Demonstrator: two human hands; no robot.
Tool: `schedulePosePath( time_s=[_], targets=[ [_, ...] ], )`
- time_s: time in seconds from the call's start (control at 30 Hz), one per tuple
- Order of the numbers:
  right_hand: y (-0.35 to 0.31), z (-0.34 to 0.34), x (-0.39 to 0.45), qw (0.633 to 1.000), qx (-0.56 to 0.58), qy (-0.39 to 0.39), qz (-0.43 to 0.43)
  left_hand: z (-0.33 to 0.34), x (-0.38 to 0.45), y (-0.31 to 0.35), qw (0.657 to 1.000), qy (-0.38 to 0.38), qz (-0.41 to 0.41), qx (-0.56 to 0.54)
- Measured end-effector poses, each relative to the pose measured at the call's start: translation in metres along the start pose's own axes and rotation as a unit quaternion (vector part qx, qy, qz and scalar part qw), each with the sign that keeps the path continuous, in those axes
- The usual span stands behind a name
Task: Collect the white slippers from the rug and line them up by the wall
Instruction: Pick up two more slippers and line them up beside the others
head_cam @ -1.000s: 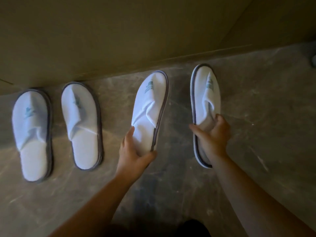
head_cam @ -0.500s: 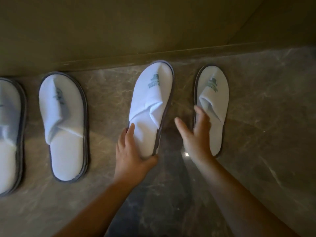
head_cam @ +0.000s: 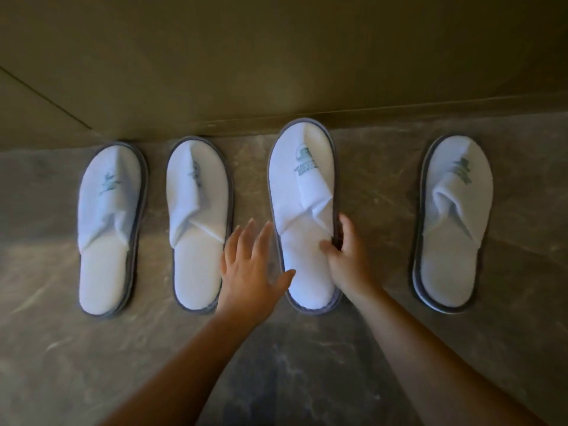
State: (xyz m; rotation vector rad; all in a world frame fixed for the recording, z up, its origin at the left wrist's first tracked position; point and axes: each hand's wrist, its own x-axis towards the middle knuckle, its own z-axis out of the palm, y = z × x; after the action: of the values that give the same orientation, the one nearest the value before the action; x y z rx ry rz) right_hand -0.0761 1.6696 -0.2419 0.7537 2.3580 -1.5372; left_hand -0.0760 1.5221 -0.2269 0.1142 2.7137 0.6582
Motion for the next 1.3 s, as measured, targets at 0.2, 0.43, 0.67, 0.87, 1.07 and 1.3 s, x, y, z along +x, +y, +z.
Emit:
schedulePosePath(
  time_s=[0.2,0.43,0.67,0.87,1.07,1.3],
  targets=[
    [-0.003,0.024,-0.004,0.980,-0.179,0.085,-0.020,-0.017,-0.002,-0.061,0.998,-0.024,-0.015,0.061],
    [0.007,0.054,-0.034,0.947,-0.320,-0.014,-0.022,-0.007,-0.004,-0.098,0.989,-0.087,-0.039,0.112],
    [0.000,0.070,-0.036,0.949,-0.316,0.006,-0.007,-0.008,-0.003,-0.100,0.990,-0.093,-0.027,0.101],
    [-0.003,0.078,-0.038,0.953,-0.303,0.016,0.001,-0.012,-0.003,-0.100,0.989,-0.101,-0.022,0.105],
    [-0.003,0.077,-0.039,0.952,-0.305,0.018,0.003,-0.011,-0.003,-0.099,0.990,-0.095,-0.024,0.102],
    [0.001,0.072,-0.037,0.951,-0.307,0.026,0.001,-0.011,-0.003,-0.098,0.991,-0.097,-0.019,0.093]
  ],
)
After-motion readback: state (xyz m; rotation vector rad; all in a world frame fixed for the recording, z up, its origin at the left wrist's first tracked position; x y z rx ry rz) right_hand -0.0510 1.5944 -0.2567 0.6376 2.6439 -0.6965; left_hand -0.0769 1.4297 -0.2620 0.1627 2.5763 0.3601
